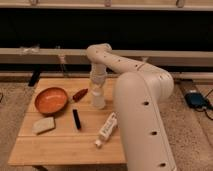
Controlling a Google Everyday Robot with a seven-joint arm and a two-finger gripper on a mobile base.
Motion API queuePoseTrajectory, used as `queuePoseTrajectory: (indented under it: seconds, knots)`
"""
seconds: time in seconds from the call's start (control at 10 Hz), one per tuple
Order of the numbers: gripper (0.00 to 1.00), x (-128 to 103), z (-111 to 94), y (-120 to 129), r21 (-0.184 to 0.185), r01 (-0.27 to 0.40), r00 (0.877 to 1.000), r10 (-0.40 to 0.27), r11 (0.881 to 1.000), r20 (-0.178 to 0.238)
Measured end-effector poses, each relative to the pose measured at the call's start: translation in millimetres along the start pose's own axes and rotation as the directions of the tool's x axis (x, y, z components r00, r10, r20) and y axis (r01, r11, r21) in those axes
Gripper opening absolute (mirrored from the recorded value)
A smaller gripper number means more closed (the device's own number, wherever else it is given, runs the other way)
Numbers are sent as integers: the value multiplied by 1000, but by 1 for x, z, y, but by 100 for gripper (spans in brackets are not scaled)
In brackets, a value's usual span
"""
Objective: Place the ceramic cup over the eraser
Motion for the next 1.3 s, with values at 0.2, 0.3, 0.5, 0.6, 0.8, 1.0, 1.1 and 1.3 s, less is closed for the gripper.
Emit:
queuePoseTrajectory:
  seconds: [0.2,0.3,0.5,0.6,0.8,1.0,1.1,1.3]
  knots:
    - [40,0,3,1,-19,-5,999,4,1000,-33]
    - [26,0,6,2,-36,-7,998,5,999,-56]
    - [9,-1,7,1,-40,-10,997,7,999,-80]
    - [1,-2,5,2,-35,-16,996,13,999,-88]
    - [0,-5,-12,8,-15,-23,995,21,1000,-99]
    - [0,-13,-43,16,4,-24,993,24,1000,-117]
    - [0,-20,-62,23,12,-21,992,22,1000,-126]
    - [0,-42,-101,31,39,5,990,0,999,-138]
